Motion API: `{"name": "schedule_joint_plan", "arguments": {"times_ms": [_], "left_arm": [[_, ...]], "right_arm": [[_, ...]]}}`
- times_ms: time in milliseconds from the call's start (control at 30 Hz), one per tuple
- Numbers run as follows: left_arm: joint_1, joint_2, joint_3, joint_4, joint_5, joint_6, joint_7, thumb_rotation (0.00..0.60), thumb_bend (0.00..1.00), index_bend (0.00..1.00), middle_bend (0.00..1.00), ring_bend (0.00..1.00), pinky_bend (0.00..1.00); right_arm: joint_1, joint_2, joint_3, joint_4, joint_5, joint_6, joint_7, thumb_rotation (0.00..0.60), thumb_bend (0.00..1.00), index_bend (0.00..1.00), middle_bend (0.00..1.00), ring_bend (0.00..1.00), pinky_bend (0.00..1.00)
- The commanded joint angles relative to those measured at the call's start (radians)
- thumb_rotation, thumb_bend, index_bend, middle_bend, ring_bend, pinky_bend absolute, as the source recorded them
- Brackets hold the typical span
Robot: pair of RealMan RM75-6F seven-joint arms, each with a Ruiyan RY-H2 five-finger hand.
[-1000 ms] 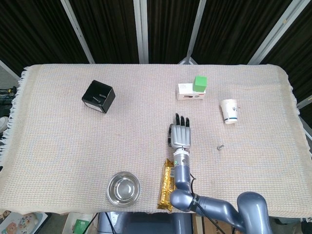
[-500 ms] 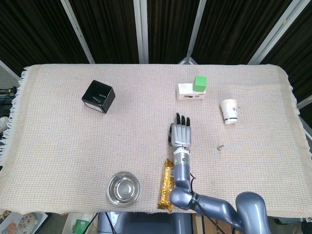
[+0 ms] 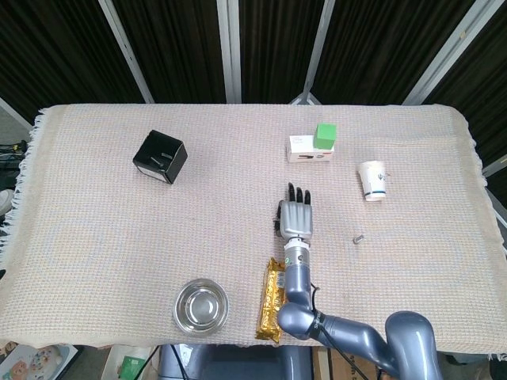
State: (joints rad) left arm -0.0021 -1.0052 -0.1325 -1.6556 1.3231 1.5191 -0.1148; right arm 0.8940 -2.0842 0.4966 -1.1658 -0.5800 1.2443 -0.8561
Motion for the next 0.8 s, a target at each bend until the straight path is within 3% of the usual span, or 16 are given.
{"name": "schedule_joint_plan", "arguments": {"times_ms": [33, 800], "left_arm": [[0.0, 0.0, 0.0, 0.0, -0.001, 0.0, -0.001, 0.6, 0.07, 0.18, 0.12, 0.01, 0.03], [0.001, 0.001, 0.001, -0.001, 0.002, 0.002, -0.003, 0.6, 0.07, 0.18, 0.12, 0.01, 0.03]], "right_arm": [[0.0, 0.001, 0.001, -0.001, 0.001, 0.0, 0.0, 0.6, 0.35, 0.57, 0.0, 0.0, 0.0], [-0.024, 0.064, 0.019, -0.111, -0.012, 0.038, 0.023, 0.6, 0.35, 0.58, 0.0, 0.0, 0.0]]}}
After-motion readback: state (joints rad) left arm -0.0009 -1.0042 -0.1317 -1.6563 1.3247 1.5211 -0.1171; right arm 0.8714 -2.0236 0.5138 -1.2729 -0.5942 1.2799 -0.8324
